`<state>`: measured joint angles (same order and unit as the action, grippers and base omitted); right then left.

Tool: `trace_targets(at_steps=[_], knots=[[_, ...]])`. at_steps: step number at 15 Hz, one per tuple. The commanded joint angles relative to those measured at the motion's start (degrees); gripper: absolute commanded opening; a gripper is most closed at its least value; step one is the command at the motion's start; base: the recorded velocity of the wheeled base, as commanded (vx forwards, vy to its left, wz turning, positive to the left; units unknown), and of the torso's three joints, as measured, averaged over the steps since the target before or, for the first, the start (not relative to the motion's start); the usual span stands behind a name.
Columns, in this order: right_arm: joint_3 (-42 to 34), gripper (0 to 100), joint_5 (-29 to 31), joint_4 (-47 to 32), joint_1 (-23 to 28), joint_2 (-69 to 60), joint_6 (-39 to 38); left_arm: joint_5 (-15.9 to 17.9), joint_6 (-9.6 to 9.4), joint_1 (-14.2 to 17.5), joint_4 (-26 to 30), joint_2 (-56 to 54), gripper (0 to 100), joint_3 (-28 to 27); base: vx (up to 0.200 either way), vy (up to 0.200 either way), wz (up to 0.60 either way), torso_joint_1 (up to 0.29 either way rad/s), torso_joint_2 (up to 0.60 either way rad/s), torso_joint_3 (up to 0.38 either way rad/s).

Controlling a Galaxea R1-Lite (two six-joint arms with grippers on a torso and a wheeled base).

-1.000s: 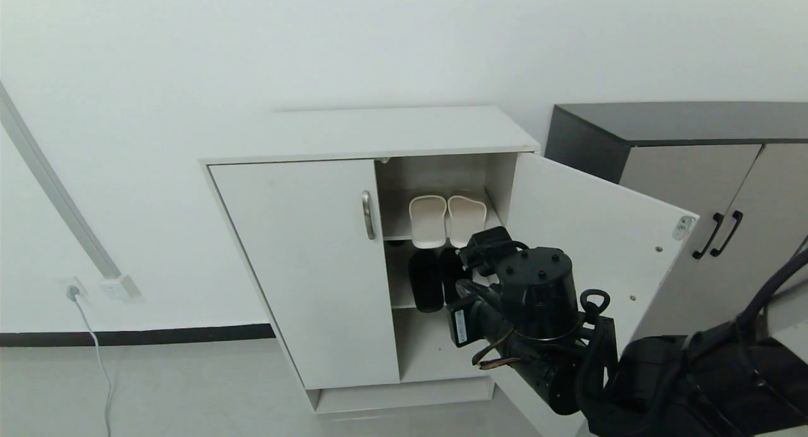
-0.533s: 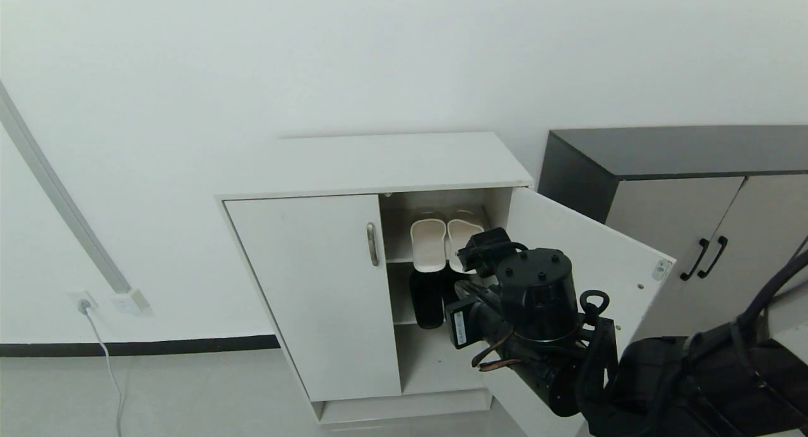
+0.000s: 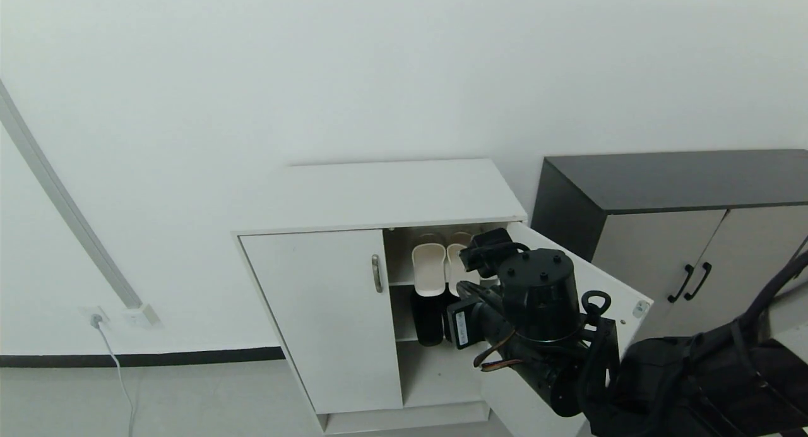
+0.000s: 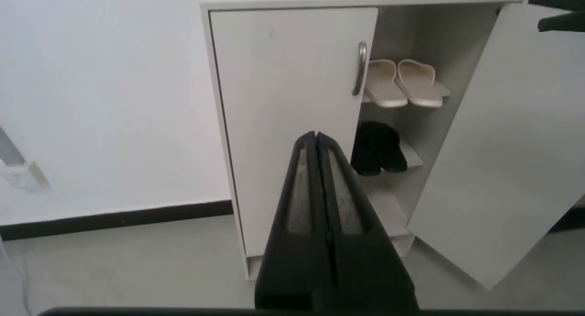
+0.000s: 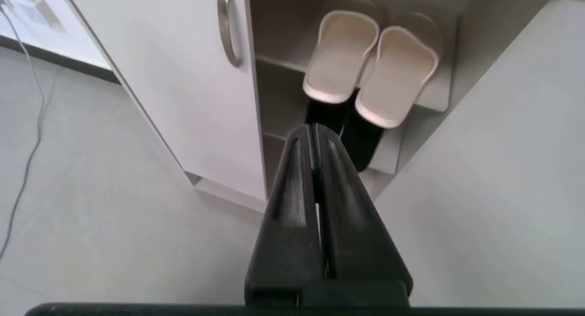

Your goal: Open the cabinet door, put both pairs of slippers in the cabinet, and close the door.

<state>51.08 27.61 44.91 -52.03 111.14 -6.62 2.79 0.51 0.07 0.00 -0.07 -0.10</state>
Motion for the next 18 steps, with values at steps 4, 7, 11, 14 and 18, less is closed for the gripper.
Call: trace_targets(at_steps=[4,7,11,14,18], knots=[[-0.54,0,-0.28,0.88,0.09,-0.14,0.12,0.02,0.02,0.01,-0.09,0.07,0,0.01,0.0,0.0,0.0,0.267,-0.6,-0.338],[-0.63,0,-0.37,0.88,0.96,0.04,0.91,0.02,0.02,0.01,0.0,0.07,0,0.01,0.0,0.0,0.0,0.206,-0.45,-0.245],[-0.72,0,-0.37,0.88,1.05,0.13,1.17,0.2,-0.07,0.01,0.0,0.07,0,0.01,0.0,0.0,0.0,0.013,-0.02,-0.013],[-0.81,0,-1.07,0.88,1.58,0.13,1.17,0.2,0.02,0.01,0.0,0.07,0,0.01,0.0,0.0,0.0,0.0,0.0,0.0],[-1.07,0,-1.16,0.88,1.93,-0.05,1.26,0.2,0.02,0.01,0.0,0.07,0,0.01,0.0,0.0,-0.15,0.001,0.0,0.001]])
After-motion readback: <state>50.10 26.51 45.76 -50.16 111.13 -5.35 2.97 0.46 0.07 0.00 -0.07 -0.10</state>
